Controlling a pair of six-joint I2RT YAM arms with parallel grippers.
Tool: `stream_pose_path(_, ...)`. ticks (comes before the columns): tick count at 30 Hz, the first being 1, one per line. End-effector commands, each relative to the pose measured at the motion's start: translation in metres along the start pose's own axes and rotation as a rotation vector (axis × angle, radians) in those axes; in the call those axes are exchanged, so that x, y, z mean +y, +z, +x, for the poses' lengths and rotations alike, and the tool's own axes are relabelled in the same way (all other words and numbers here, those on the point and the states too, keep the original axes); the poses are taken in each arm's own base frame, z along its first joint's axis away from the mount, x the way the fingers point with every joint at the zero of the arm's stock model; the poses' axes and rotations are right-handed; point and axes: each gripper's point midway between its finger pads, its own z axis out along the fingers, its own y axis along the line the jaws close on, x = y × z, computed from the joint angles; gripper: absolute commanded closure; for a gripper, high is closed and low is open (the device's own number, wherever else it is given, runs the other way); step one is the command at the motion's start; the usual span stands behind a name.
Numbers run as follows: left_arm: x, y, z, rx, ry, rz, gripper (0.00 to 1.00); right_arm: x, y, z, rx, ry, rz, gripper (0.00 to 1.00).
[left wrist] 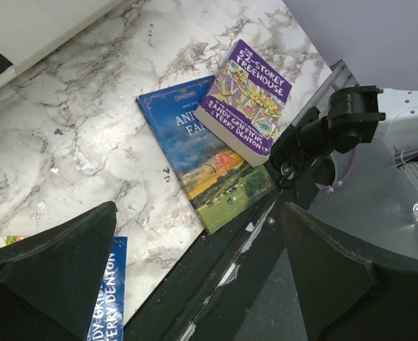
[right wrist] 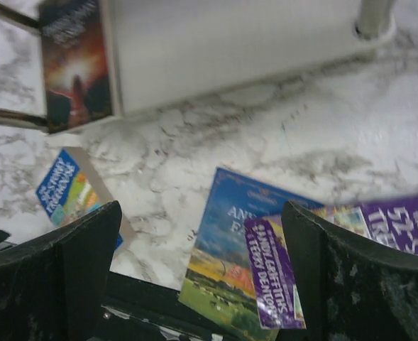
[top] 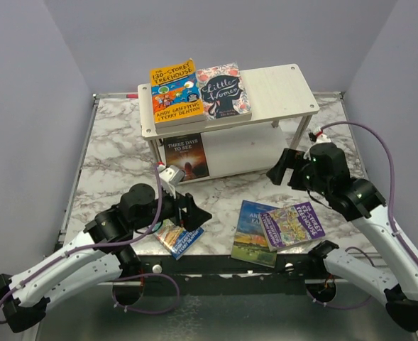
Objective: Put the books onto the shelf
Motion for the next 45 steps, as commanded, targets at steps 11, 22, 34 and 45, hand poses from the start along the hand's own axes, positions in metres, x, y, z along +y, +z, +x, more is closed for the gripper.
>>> stream_pose_path(11,-0.004,0.027,0.012,0.030,-0.076,0.060,0.01,-0.149,0.018,0.087,-0.078,0.384,0.727,0.03)
stream_pose_path(22,0.003,0.034,0.023,0.032,-0.113,0.048,0.01,-0.219,0.052,0.106,0.001,0.494,0.853,0.02)
stream_pose_path(34,0.002,0.032,0.024,0.031,-0.121,0.056,0.01,-0.218,0.072,0.154,0.159,0.584,0.758,0.02)
stream_pose_path(45,0.013,0.041,0.036,0.063,-0.152,0.012,0.01,-0.171,0.076,0.181,0.250,0.617,0.445,0.04)
